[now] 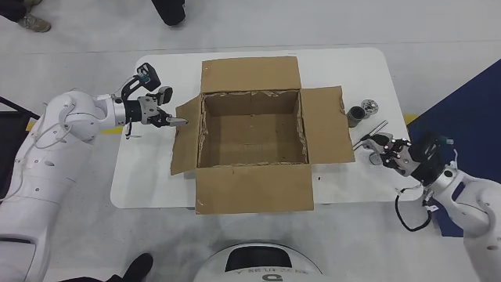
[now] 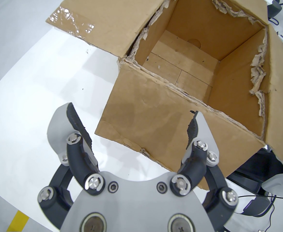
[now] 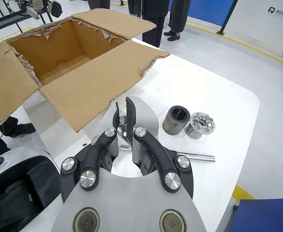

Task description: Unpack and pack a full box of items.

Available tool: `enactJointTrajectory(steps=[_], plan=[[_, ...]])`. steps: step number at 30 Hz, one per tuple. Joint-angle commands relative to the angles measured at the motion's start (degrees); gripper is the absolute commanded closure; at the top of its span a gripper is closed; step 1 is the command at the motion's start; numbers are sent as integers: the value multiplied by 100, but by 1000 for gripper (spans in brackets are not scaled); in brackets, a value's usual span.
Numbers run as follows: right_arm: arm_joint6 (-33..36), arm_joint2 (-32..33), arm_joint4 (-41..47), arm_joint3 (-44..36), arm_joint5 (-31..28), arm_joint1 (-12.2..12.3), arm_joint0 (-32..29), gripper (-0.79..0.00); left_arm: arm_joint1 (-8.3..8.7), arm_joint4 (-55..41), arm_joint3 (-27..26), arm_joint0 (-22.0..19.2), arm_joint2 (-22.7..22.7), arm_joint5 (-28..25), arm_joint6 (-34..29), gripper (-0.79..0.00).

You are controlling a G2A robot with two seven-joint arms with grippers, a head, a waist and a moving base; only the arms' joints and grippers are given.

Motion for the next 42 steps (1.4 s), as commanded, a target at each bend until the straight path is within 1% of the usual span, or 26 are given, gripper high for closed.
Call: enactJointTrajectory(steps=[1,11,18,25,33,42], plan=[[-12,-18,-6,38,6,-13,-43,0,0,0,0,0,0,0,0,-785],[-20,-126,-101,88,67,-75,-166,0,0,0,0,0,0,0,0,-785],[164,-380,39,363,-13,-106,11,0,0,0,0,0,0,0,0,-785],[129,-561,-37,631,-182,-132,144,0,0,0,0,0,0,0,0,-785],[80,-915,-155,1146,-421,-167,483,0,0,0,0,0,0,0,0,-785],[391,-1232,-105,1634,-644,-188,940,0,0,0,0,0,0,0,0,-785]])
